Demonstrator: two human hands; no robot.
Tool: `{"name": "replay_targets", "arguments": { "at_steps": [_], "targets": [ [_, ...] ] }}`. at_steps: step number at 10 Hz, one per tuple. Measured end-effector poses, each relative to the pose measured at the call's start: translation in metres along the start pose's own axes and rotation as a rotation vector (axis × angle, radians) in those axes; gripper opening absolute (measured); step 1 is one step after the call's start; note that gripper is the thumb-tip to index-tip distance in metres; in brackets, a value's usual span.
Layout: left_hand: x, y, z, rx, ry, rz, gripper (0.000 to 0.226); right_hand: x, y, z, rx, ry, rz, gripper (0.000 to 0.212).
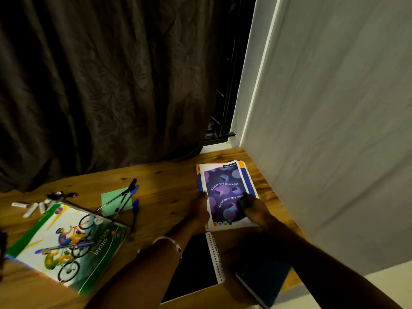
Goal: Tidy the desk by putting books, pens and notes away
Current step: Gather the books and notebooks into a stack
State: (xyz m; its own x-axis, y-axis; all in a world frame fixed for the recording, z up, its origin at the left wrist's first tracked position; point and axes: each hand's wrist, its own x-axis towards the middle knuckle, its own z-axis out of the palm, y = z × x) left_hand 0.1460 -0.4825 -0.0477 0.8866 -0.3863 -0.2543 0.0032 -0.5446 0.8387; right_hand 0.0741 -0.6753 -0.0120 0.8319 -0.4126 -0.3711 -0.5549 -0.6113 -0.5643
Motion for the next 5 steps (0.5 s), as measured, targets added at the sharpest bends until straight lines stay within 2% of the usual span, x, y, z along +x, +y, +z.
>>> {"name": "replay_targets", "arguments": {
  "at_steps": [1,2,4,5],
  "targets": [
    [0.006,-0.009,-0.002,0.231,-0.011,0.043,0.055,0.003,0.002,0.002,-0.112,-0.025,-0.014,0.041],
    [0.005,-0.006,0.000,0.279,-0.040,0.041,0.061,0.010,0.006,0.009,-0.255,-0.043,-0.028,0.043],
    [-0.026,0.010,-0.026,0.197,0.091,0.100,0.044,-0.003,-0.029,0.013,-0.350,0.086,-0.186,0.060],
    [-0.038,-0.010,-0.057,0.259,0.138,-0.031,0.044,-0.001,-0.063,0.027,-0.383,0.058,-0.275,0.050]
  ]
}}
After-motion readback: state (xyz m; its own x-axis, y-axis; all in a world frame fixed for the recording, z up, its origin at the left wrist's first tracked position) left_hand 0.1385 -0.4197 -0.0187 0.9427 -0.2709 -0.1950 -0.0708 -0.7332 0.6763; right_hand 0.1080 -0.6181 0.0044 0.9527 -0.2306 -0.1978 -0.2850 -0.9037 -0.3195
